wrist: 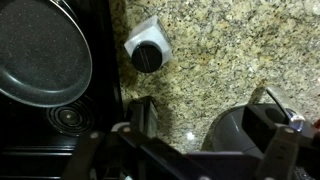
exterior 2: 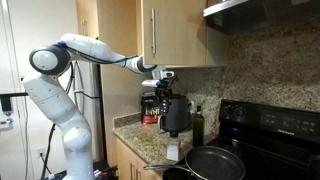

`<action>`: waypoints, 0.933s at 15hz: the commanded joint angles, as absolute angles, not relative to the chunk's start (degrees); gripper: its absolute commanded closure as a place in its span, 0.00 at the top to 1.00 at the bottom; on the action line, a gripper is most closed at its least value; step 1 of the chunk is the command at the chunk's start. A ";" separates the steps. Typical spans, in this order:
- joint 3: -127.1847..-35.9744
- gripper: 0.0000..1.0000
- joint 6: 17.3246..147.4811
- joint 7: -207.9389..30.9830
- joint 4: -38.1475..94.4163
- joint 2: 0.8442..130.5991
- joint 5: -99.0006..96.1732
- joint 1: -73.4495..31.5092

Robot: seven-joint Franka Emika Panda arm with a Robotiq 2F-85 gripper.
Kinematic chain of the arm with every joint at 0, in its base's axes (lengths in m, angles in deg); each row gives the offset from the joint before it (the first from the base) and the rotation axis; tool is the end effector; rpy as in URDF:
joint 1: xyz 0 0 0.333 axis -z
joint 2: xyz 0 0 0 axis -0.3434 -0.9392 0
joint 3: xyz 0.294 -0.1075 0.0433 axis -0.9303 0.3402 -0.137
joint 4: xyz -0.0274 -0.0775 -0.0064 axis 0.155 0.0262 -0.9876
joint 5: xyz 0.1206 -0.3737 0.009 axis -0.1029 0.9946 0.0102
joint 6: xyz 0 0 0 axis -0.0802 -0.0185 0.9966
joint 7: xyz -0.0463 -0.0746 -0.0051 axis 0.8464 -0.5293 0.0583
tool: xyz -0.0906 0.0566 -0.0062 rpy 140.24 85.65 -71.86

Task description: Close the right cabinet door

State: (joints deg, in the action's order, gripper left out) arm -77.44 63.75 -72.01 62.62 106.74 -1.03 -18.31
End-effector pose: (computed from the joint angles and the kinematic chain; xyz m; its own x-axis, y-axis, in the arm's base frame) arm 0.4392 -0.0880 0.5674 0.9718 0.0634 0.2270 0.0545 -0.9975 0.0453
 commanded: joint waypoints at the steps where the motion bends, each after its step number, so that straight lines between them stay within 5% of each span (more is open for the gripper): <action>1: -77.89 1.00 63.63 -71.82 62.50 106.67 -1.29 -17.77; 7: -77.89 1.00 63.63 -71.83 62.50 106.67 -1.29 -17.77; 14: -73.87 1.00 65.10 -59.72 86.42 121.06 5.01 -16.58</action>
State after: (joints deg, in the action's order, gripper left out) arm -75.93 64.42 -66.60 76.01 112.41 3.39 -17.65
